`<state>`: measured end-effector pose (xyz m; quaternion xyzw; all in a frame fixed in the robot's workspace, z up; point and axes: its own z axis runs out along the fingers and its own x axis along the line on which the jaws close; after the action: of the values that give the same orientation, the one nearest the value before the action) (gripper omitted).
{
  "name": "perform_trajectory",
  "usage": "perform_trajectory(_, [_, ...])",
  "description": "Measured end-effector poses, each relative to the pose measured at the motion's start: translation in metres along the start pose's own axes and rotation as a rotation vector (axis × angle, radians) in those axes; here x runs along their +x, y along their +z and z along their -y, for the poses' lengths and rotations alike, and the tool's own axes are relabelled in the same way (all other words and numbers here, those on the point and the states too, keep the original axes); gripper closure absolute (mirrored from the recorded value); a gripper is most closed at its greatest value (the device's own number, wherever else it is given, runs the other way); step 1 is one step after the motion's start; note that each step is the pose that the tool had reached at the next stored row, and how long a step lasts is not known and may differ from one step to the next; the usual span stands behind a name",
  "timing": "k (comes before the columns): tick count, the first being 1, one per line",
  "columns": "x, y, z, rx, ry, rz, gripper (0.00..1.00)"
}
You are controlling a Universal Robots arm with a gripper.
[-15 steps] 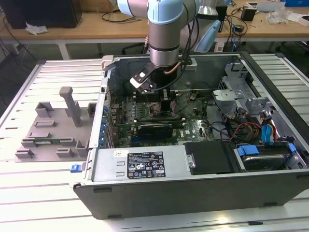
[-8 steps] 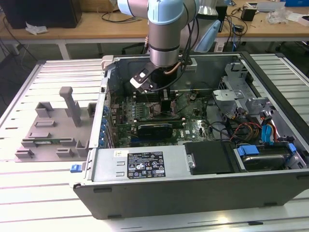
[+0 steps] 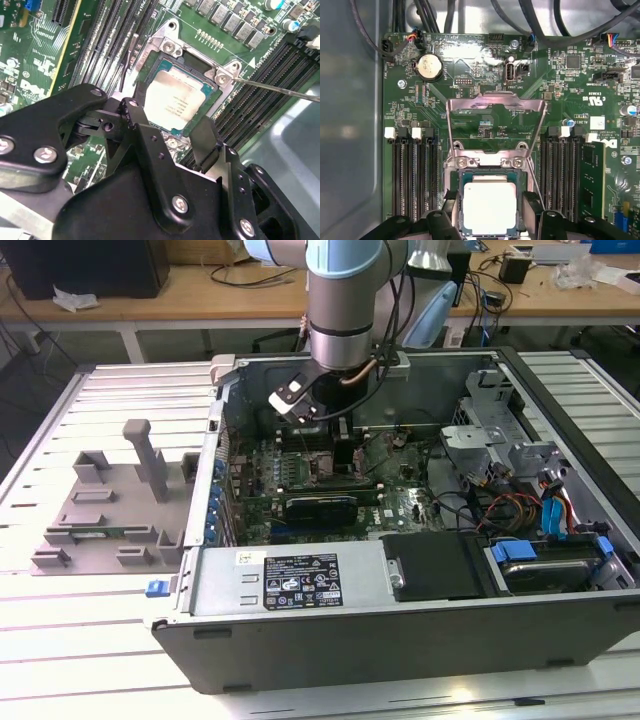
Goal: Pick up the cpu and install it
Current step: 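Place the cpu into insertion slot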
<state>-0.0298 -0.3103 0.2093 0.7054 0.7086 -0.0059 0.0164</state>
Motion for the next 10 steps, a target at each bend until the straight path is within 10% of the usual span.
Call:
perform_trajectory(5, [0.0, -0.0004, 0.0, 0.0, 0.0, 0.0001, 0.4])
perform_trajectory(10, [0.0, -0.0008, 0.0, 0.0, 0.0, 0.0002, 0.83])
